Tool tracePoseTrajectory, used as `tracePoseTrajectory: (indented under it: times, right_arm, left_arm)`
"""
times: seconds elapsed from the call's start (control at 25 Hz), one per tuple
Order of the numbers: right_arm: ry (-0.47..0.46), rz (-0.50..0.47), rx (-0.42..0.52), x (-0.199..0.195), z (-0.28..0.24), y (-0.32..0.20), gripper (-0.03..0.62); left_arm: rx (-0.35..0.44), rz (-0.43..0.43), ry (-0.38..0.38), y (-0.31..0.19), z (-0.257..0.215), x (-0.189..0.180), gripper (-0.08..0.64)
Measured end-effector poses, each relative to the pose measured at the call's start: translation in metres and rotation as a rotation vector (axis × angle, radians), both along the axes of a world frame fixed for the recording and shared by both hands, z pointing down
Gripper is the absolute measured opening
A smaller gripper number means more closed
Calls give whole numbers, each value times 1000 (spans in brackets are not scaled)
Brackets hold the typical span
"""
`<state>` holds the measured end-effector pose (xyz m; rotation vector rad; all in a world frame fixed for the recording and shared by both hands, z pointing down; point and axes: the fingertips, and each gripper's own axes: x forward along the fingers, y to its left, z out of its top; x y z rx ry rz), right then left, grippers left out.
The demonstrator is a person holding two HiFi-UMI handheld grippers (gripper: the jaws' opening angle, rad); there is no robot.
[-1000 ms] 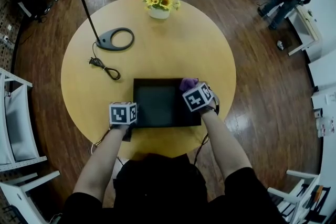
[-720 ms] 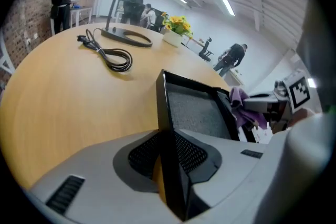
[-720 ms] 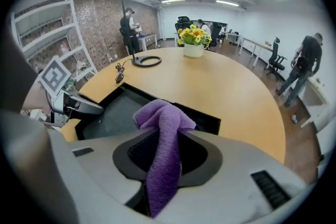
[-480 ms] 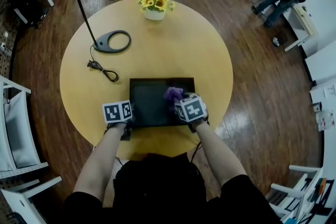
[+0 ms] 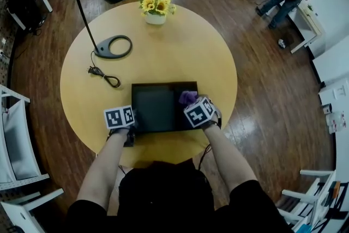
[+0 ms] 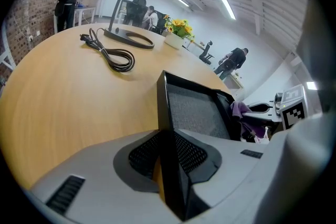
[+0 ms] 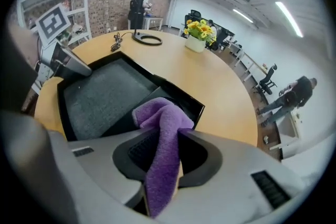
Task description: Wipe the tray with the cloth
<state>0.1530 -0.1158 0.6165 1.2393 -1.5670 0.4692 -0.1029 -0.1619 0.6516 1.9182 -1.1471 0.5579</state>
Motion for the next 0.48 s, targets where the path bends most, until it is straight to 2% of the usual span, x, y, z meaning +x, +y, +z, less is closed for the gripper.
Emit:
tracePoseTrajectory:
  times: [0.16, 0.24, 0.36, 0.48]
  right_arm:
    - [-254, 11, 16, -37, -7, 13, 101]
    - [-345, 16, 8, -53, -8, 24, 101]
    - [-325, 46, -42, -49, 16, 40, 101]
    - [-292, 63, -8, -37, 19, 38, 101]
  left_arm:
    - [-1, -9, -1, 1, -1, -1, 69]
    - [1, -11, -2, 2, -1, -1, 69]
    - [3, -5, 1, 2, -2, 0, 69]
    - [7, 1, 1, -2, -1, 1, 69]
